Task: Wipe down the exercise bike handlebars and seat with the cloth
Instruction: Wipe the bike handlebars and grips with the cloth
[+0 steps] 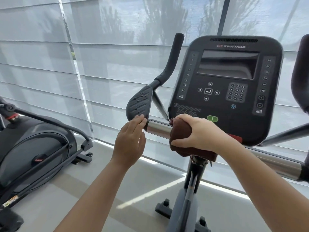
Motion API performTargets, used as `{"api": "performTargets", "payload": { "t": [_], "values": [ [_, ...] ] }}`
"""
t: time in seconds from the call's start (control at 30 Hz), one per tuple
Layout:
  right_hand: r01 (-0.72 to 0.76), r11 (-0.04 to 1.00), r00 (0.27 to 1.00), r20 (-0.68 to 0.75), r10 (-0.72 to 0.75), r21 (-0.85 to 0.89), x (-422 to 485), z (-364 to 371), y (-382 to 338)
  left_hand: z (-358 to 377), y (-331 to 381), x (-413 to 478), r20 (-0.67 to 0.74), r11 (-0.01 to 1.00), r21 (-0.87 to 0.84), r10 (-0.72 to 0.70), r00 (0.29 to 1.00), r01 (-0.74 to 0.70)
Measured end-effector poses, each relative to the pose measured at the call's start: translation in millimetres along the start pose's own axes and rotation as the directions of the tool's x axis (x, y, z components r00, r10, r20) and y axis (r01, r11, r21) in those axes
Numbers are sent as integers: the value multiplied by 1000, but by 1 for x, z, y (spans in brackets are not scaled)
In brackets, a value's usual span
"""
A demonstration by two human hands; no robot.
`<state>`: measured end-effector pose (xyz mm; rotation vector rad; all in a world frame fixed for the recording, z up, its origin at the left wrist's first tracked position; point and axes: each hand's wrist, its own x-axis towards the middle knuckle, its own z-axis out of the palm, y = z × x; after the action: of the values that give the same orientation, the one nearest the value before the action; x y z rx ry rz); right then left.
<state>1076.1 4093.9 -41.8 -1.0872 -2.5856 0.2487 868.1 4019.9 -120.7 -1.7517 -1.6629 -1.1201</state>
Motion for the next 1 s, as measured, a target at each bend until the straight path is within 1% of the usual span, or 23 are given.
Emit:
{"api": "performTargets", "payload": {
  "t": [0.13, 0.23, 0.3, 0.37, 0.47, 0.57, 0.63, 0.7, 0.77, 0.8, 0.87, 0.93, 0.97, 1.0],
  "values": [
    [27, 999, 1000, 1, -27, 21, 30, 11, -25, 1, 0, -1, -17, 1000, -15, -3, 1000, 3],
    [75, 997, 996, -42, -75, -23, 44, 24, -44, -1, 0, 0, 0, 999, -38, -28, 1000, 28],
    [67, 997, 996, -60, -70, -49, 34, 24, -40, -3, 1, -1, 12, 998, -50, -37, 999, 38],
    [63, 992, 994, -86, -72, -111, 11, 18, -23, -4, -1, 0, 20, 998, -60, -30, 999, 31],
    [19, 986, 989, -140, -43, -164, -22, 10, 1, -3, -3, -1, 14, 996, -87, -32, 999, 33],
    [-25, 974, 984, -176, -16, -227, -20, 13, -6, -1, 4, -2, -10, 983, -147, -113, 994, 111],
    [2, 952, 981, -183, -61, -308, -8, 22, -25, -2, 12, -2, -2, 972, -166, -172, 985, 169],
    [47, 915, 975, -182, -130, -401, 0, 35, -42, -6, 20, 0, 32, 963, -161, -215, 976, 217],
    [33, 897, 972, -195, -132, -441, -3, 37, -46, -14, 27, 3, 100, 965, -110, -228, 968, 239],
    [14, 889, 971, -205, -121, -457, -10, 33, -42, -17, 30, 4, 134, 973, -63, -213, 968, 223],
    [-46, 855, 971, -225, -83, -516, -37, 21, -21, -22, 39, 2, 156, 990, 13, -138, 978, 138],
    [-126, 807, 943, -322, -83, -577, -69, 11, 3, -23, 52, -2, 158, 999, 30, -35, 987, 31],
    [-142, 806, 918, -380, -110, -575, -81, 9, 14, -22, 60, -4, 161, 1000, 23, 15, 987, -19],
    [-132, 812, 904, -405, -136, -568, -89, 8, 22, -19, 67, -4, 167, 998, 12, 56, 984, -59]
  ]
}}
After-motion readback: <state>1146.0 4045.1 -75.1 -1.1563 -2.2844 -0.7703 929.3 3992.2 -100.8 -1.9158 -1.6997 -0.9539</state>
